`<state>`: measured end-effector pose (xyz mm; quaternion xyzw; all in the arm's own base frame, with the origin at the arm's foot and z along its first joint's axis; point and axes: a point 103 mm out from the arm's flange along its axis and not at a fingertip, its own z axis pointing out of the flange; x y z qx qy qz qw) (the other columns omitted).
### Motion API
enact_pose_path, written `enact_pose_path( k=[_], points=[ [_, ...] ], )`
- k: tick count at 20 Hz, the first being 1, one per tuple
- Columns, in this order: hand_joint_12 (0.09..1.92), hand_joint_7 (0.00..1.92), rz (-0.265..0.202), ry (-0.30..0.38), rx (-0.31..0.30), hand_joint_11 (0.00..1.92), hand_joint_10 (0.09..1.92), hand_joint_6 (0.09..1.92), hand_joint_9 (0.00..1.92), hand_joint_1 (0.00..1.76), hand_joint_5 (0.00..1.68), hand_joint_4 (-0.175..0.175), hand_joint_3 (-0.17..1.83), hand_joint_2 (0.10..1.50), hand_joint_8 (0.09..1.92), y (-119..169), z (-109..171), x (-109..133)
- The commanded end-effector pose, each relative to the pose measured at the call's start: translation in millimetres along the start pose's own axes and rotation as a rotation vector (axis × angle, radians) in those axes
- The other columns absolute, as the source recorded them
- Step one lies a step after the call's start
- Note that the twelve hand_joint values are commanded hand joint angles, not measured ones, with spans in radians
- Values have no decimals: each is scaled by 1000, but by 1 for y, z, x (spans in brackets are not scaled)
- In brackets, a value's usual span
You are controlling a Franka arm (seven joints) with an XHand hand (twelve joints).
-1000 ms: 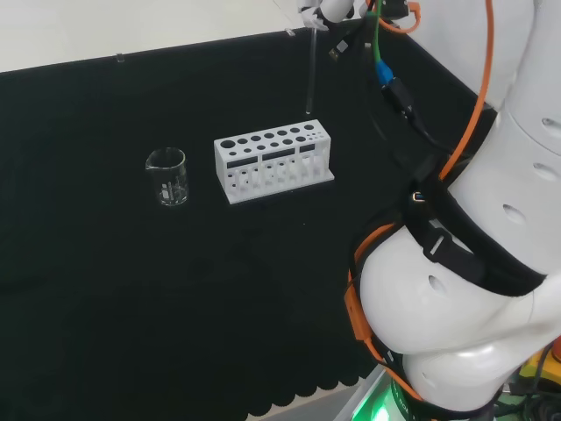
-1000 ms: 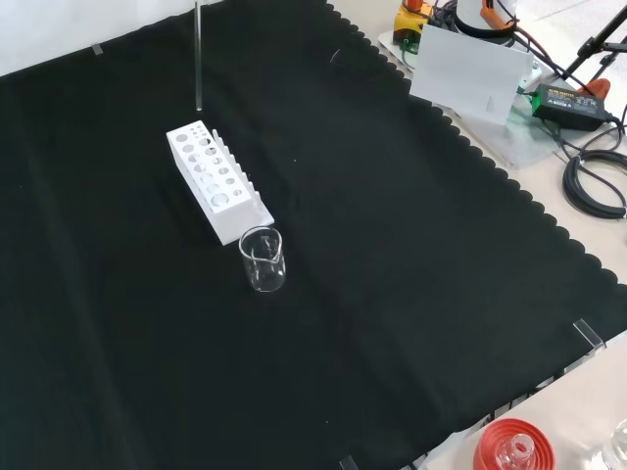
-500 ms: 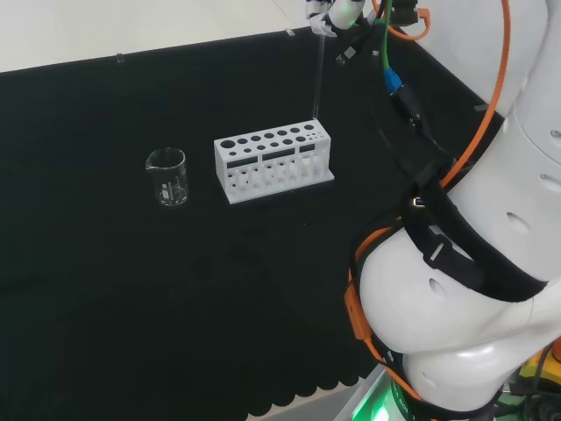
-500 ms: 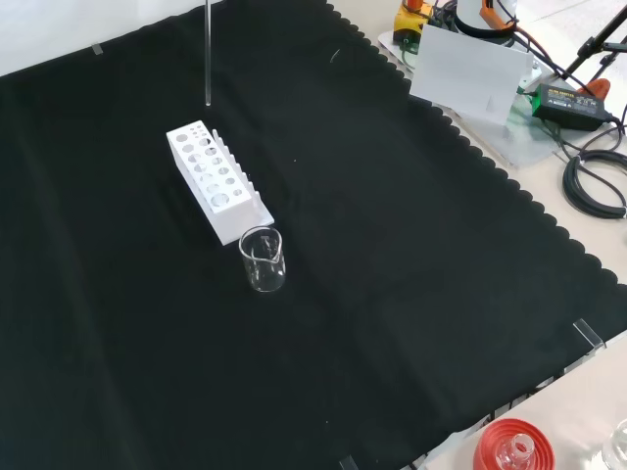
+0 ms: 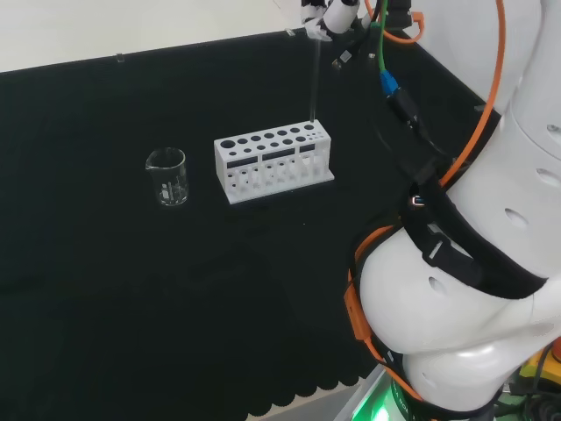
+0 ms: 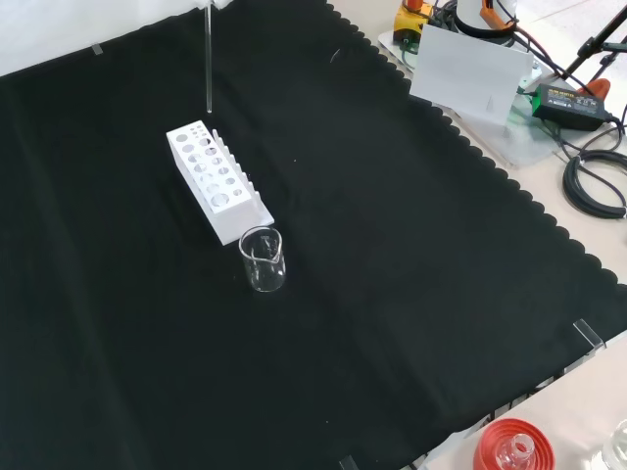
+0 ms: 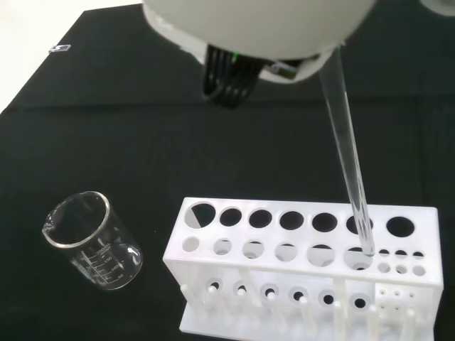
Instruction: Put the glass rod back on the white test tube rack.
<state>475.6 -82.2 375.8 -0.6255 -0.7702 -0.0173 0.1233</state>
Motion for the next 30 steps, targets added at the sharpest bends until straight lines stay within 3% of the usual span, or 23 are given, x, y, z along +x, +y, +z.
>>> enact_pose_path(
  k=[1,30],
  points=[
    [745,1314,-21,12,0,1612,563,842,1695,1324,1117,-175,895,565,941,9,4,2],
    [742,1316,-18,45,40,1612,560,837,1696,1325,1120,-175,894,564,937,40,25,-13]
  ],
)
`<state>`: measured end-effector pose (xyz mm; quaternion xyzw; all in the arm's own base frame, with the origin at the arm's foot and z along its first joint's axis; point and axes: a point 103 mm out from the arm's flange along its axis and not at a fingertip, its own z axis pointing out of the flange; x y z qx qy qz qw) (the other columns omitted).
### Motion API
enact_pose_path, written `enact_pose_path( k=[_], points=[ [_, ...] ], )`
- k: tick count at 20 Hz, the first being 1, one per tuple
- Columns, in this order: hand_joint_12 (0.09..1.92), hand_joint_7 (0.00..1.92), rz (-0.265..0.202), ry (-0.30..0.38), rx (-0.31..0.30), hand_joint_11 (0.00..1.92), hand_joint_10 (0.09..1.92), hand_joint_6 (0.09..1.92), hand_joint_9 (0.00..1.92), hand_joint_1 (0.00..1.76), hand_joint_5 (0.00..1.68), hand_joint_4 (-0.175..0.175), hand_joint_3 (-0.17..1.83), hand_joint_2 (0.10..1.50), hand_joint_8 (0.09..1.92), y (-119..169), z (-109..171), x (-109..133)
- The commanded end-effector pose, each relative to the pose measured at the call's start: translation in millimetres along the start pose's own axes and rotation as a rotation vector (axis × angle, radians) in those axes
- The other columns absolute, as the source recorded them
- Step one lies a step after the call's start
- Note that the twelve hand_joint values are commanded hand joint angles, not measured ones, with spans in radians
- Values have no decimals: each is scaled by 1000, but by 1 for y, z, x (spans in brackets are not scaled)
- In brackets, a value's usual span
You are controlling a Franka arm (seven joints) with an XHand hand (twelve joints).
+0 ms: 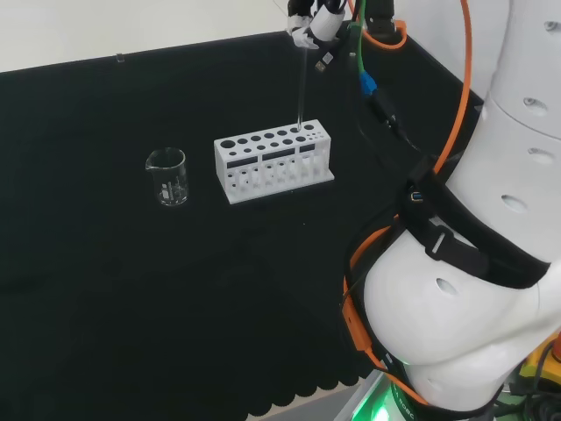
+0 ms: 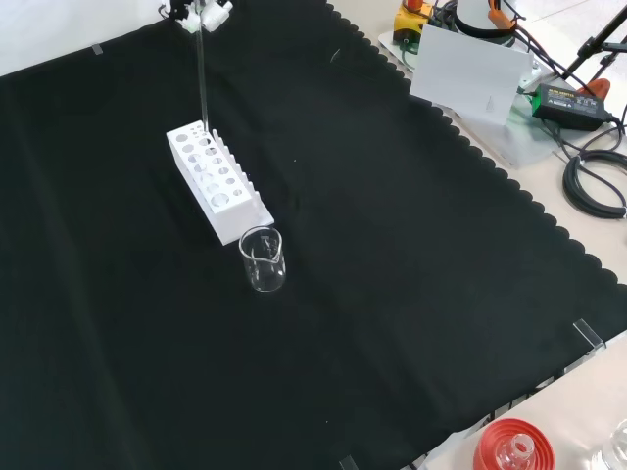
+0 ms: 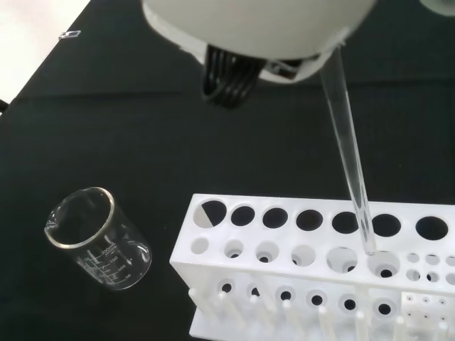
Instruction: Put the glass rod back on the white test tube rack.
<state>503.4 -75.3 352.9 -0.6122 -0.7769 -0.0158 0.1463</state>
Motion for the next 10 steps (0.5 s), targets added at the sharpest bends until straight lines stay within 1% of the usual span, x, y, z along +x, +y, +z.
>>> enact_pose_path(
  k=[1,9,10],
  points=[
    [742,1316,11,8,5,1612,560,837,1696,1325,1120,-175,894,564,937,9,6,-10],
    [742,1317,18,13,30,1612,559,836,1696,1325,1120,-175,894,564,936,9,6,-10],
    [742,1316,15,21,20,1612,559,836,1696,1325,1121,-175,894,564,936,9,6,-10]
  ],
)
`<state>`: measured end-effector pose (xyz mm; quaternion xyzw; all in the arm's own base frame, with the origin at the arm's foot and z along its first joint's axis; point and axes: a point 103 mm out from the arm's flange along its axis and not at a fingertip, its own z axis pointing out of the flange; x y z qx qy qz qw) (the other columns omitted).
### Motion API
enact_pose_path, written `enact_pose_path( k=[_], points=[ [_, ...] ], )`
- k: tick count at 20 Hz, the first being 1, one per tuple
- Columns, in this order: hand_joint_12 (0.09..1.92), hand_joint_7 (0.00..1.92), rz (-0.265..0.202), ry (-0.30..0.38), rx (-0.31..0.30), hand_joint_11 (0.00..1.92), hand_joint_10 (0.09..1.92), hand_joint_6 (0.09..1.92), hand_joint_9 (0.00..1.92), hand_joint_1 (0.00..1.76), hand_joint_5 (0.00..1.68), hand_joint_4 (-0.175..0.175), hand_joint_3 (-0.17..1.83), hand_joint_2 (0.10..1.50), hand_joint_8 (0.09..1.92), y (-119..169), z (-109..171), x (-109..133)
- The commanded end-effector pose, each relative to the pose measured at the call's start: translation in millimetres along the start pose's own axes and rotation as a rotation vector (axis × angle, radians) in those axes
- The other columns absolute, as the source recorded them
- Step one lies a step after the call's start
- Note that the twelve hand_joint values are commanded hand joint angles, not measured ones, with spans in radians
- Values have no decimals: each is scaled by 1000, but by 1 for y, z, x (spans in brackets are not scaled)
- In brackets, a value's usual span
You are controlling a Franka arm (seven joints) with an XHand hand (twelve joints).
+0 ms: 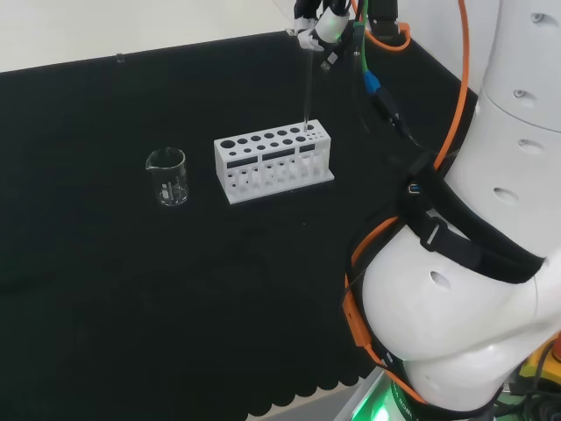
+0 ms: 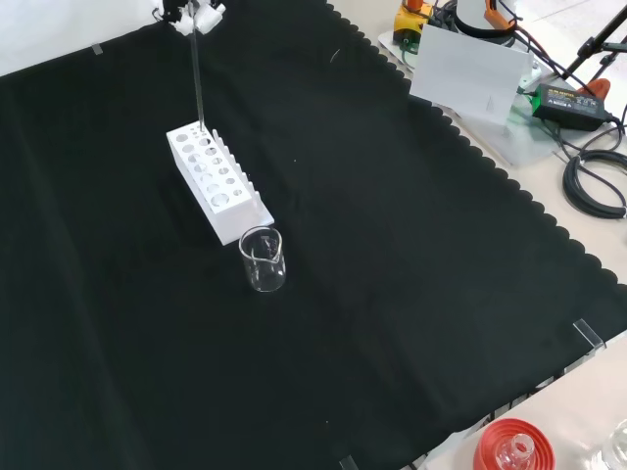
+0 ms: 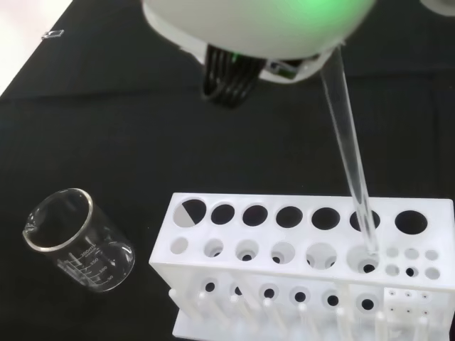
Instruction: Put the glass rod back on the white test tube rack.
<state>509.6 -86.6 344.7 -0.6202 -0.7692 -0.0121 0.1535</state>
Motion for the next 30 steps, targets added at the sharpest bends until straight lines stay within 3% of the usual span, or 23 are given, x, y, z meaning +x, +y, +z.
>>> enact_pose_path(
  k=[1,7,30],
  points=[
    [742,1316,-9,15,7,1612,559,835,1696,1325,1121,-175,894,564,936,5,2,4],
    [742,1317,-13,14,17,1612,558,835,1697,1325,1121,-175,893,564,936,13,10,-11],
    [741,1317,0,22,53,1612,556,834,1699,1325,1121,-175,893,564,934,22,32,-17]
  ],
)
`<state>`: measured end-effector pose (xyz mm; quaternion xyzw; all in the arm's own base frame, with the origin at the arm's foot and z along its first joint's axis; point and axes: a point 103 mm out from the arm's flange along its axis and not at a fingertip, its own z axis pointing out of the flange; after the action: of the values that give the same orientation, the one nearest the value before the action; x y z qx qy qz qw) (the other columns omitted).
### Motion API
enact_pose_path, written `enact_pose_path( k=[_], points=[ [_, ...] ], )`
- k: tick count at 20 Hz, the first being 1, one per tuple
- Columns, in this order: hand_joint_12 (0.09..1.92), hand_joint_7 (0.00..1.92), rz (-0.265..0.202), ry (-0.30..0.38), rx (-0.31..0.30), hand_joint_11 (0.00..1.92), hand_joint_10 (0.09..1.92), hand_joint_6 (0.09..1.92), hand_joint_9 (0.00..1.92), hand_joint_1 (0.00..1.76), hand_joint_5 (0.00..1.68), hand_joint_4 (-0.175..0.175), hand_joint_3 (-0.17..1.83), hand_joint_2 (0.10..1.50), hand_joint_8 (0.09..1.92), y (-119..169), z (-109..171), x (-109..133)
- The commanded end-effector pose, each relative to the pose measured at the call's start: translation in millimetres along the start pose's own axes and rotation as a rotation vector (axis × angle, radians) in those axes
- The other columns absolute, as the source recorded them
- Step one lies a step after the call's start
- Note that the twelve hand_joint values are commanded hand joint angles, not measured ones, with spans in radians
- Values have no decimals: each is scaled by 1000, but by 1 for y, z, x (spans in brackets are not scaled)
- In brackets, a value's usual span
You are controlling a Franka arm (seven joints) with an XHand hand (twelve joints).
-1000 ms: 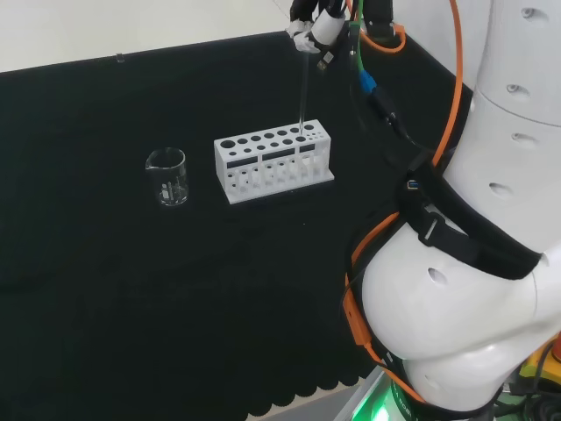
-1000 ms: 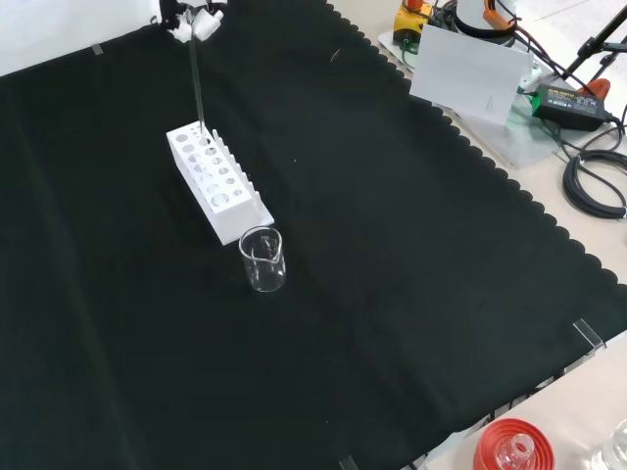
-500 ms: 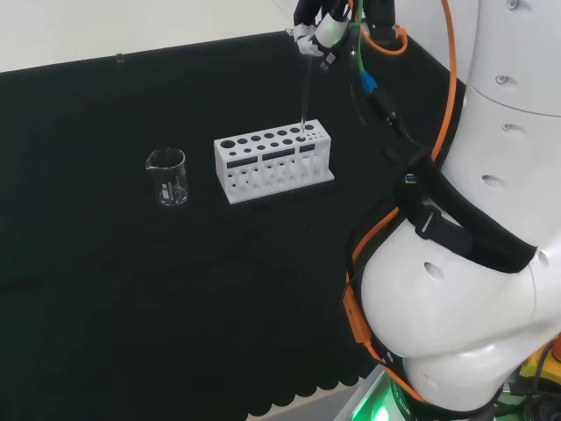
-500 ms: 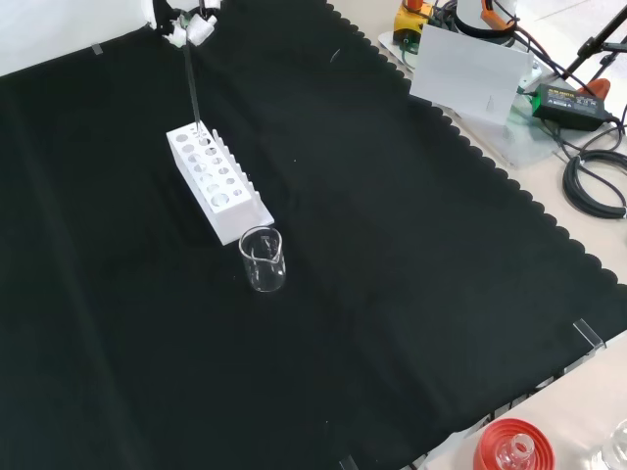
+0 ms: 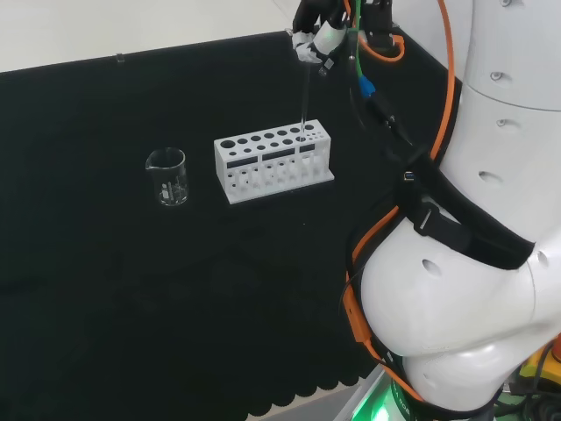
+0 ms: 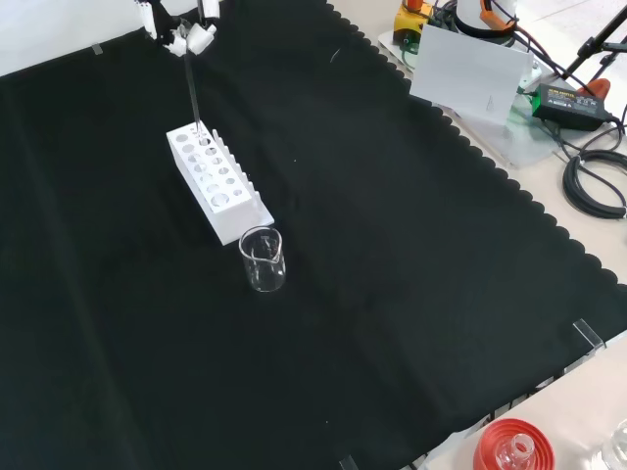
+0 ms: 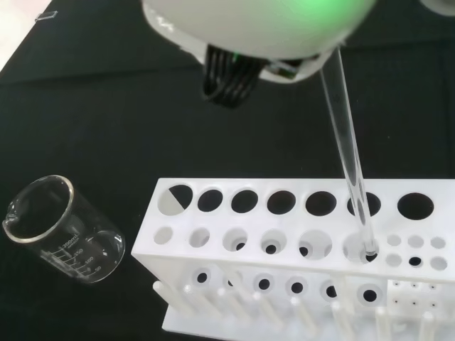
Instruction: Put the glass rod back on the white test tube rack.
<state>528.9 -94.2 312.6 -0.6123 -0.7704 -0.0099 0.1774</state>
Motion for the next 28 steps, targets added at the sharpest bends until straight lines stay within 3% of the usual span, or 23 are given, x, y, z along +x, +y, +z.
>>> enact_pose_path(
  k=[1,20,28],
  points=[
    [741,1317,10,-8,20,1613,556,834,1699,1325,1121,-175,892,564,934,1,11,1],
    [741,1317,-1,4,77,1613,555,835,1700,1325,1120,-175,891,565,935,52,45,-21],
    [741,1316,17,8,76,1613,554,836,1701,1325,1119,-175,890,566,935,52,46,-38]
  ],
)
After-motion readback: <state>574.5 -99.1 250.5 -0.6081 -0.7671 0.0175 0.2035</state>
